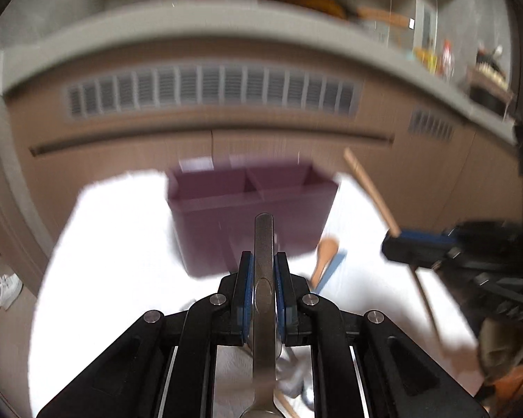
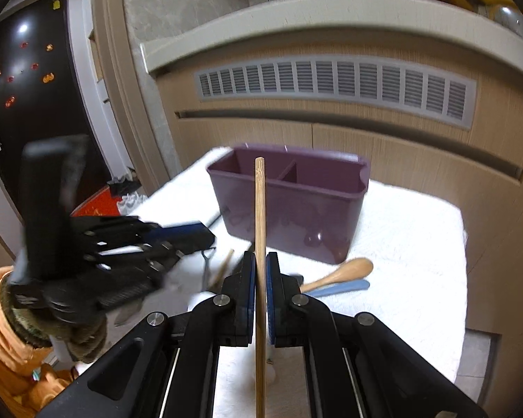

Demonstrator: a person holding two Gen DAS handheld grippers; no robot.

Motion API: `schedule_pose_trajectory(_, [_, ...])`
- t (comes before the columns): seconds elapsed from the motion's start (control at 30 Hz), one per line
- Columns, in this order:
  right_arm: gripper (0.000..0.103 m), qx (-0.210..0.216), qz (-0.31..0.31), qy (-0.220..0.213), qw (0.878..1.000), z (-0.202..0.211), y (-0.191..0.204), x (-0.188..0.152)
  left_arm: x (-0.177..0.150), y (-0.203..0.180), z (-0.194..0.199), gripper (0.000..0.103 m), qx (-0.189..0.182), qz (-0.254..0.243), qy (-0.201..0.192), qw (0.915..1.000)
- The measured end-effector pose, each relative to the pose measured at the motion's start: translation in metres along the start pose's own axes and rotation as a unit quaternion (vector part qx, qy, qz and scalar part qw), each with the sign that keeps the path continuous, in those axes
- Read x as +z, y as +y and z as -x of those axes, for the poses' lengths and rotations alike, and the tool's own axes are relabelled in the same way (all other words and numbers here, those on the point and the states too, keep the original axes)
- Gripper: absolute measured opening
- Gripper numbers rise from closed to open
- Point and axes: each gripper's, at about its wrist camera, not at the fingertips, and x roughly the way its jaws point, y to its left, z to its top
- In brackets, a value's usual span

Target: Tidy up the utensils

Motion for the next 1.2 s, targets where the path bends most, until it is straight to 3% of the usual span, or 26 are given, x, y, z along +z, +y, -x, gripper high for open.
schedule_pose_trajectory(0.07, [0.006,-0.002,0.007,-0.014,1.0,0.01,0.006,0.004,0.025,0.013,0.015,0.012,0.0,0.001,-0.024,0.9997])
schedule_pose_trajectory(0.23, [0.006,-0.008,0.031,-0.051,0.998,0.035,0.025,0.017,0.043,0.022,0.052,0.012,-0.002,0.022,-0.08,0.9966])
schedule_pose_trajectory(0.4, [0.006,-0.011,0.04,-0.082,0.996,0.049,0.032,0.03,0.061,0.012,0.066,0.012,0.014,0.032,-0.157,0.9871])
schedule_pose_trajectory(0.6, [0.006,-0.015,0.033,-0.081,0.996,0.044,0.023,0.033,0.065,0.013,0.043,0.012,0.003,0.025,-0.143,0.9894])
schedule_pose_trajectory(0.67, [0.006,-0.018,0.03,-0.075,0.997,0.039,0.018,0.03,0.061,0.021,0.03,0.012,-0.007,0.044,-0.115,0.9924])
schedule_pose_trajectory(0.8, [0.006,-0.011,0.022,-0.044,0.999,0.022,0.011,0.021,0.043,0.033,-0.024,0.012,-0.014,0.056,0.032,0.9978])
schedule_pose_trajectory(0.83, [0.006,-0.01,0.022,-0.035,0.999,0.017,0.01,0.018,0.031,0.037,-0.045,0.012,-0.014,0.06,0.088,0.9942])
schedule_pose_trajectory(0.93, [0.006,-0.008,0.019,-0.006,1.0,0.003,0.008,0.009,0.003,0.043,-0.077,0.012,-0.017,0.07,0.181,0.9809])
schedule_pose_trajectory(1.0, [0.006,-0.001,0.013,0.006,1.0,-0.002,0.005,0.003,-0.01,0.042,-0.088,0.012,-0.015,0.06,0.215,0.9747])
schedule_pose_trajectory(1.2, [0.006,-0.002,0.017,0.025,1.0,-0.013,0.004,-0.005,-0.028,0.032,-0.107,0.012,0.006,0.013,0.264,0.9644])
